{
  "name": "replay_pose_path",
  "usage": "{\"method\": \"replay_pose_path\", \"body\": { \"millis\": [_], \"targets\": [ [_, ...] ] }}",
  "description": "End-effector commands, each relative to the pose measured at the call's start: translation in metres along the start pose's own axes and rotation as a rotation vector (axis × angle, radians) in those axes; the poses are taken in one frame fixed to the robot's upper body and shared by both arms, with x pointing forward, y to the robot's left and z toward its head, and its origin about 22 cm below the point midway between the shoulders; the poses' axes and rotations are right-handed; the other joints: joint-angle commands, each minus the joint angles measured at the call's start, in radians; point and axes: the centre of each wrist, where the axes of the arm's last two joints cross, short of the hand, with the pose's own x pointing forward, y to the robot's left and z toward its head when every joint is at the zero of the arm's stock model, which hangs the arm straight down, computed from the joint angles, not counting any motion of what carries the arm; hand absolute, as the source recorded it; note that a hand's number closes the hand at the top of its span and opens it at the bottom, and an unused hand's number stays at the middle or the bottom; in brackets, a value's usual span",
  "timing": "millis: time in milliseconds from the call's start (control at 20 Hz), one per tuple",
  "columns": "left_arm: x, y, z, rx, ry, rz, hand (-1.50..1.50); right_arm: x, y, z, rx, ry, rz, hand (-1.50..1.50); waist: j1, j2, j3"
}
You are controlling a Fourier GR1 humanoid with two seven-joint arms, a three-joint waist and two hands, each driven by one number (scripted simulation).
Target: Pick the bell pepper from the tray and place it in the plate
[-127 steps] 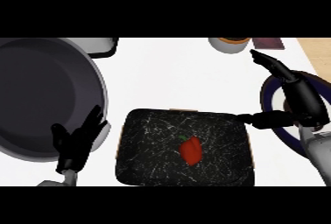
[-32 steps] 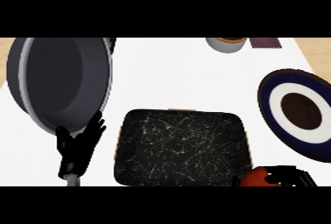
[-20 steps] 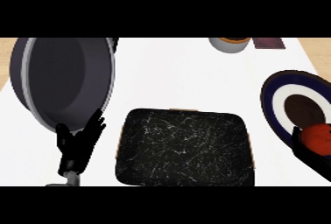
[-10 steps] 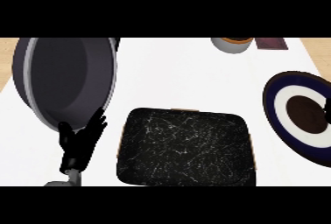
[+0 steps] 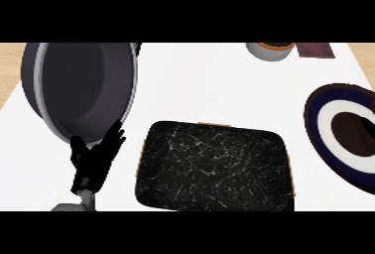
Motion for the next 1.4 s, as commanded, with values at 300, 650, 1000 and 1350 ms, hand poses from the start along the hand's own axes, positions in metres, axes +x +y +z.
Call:
{"method": "replay_pose_path", "body": {
  "millis": [300, 650, 1000, 1350],
  "targets": [
    [-0.009, 0.001, 0.001, 0.002, 0.010, -0.012, 0.00, -0.002, 0.009, -0.020, 0.096, -0.119, -0.260, -1.50, -0.005, 0.003, 0.003],
    [-0.001, 0.005, -0.001, 0.040, -0.010, 0.003, 0.00, -0.025, -0.003, -0.010, -0.046, -0.083, -0.503, -1.50, -0.017, -0.001, 0.001],
    [-0.003, -0.004, 0.005, 0.033, 0.003, 0.003, 0.00, -0.062, -0.080, 0.002, 0.086, -0.049, -0.601, -1.50, -0.027, -0.003, 0.002],
    [-0.011, 0.005, 0.009, 0.036, 0.018, 0.009, 0.00, -0.107, -0.112, 0.058, 0.228, -0.084, -0.637, -1.50, -0.039, -0.009, 0.000]
  ]
}}
